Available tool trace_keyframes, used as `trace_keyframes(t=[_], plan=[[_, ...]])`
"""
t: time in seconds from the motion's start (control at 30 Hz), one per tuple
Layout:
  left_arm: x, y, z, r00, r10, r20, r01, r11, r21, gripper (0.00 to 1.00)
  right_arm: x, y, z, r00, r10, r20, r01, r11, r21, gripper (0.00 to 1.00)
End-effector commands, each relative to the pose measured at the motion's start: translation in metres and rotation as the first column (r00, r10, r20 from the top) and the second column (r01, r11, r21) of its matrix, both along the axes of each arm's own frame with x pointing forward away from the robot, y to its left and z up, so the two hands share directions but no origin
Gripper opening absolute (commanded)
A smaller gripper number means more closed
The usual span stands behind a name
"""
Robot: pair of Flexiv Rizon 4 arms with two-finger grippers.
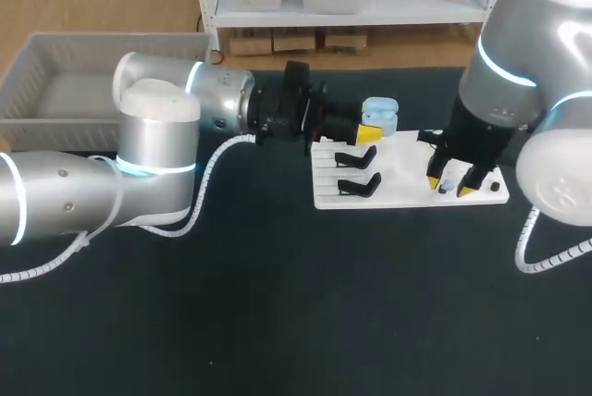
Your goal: Pick up each earbud case from the left stands, insert the matching earbuds, close the lid, and place the case in the box.
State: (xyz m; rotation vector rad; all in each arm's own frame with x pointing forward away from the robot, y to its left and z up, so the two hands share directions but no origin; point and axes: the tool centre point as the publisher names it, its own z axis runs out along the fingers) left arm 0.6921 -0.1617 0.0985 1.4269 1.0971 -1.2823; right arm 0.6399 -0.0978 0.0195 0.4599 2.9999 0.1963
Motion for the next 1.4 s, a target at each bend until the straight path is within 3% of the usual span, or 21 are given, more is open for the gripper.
trace_keyframes(t=[0.03,0.57,0.83,1.03,1.4], plan=[[0.000,0.000,0.000,1.000,0.001,0.000,-0.001,1.000,0.000,0.00,0.004,-0.001,-0.002,1.000,-0.012,0.007,0.012,1.000,0.004,0.35],[0.000,0.000,0.000,1.000,0.001,0.000,-0.001,1.000,0.000,0.00,0.009,-0.003,-0.006,1.000,-0.031,0.006,0.031,0.999,0.011,0.31],[0.000,0.000,0.000,1.000,0.001,0.000,-0.001,1.000,0.000,0.00,0.009,-0.004,-0.008,0.999,-0.033,-0.005,0.033,0.999,0.008,0.22],[0.000,0.000,0.000,1.000,0.001,0.000,-0.001,1.000,0.000,0.00,0.008,-0.004,-0.009,0.999,-0.034,-0.006,0.034,0.999,0.002,0.00],[0.000,0.000,0.000,1.000,0.001,0.000,-0.001,1.000,0.000,0.00,0.001,-0.004,0.016,0.999,-0.033,-0.002,0.033,0.999,0.014,0.00]])
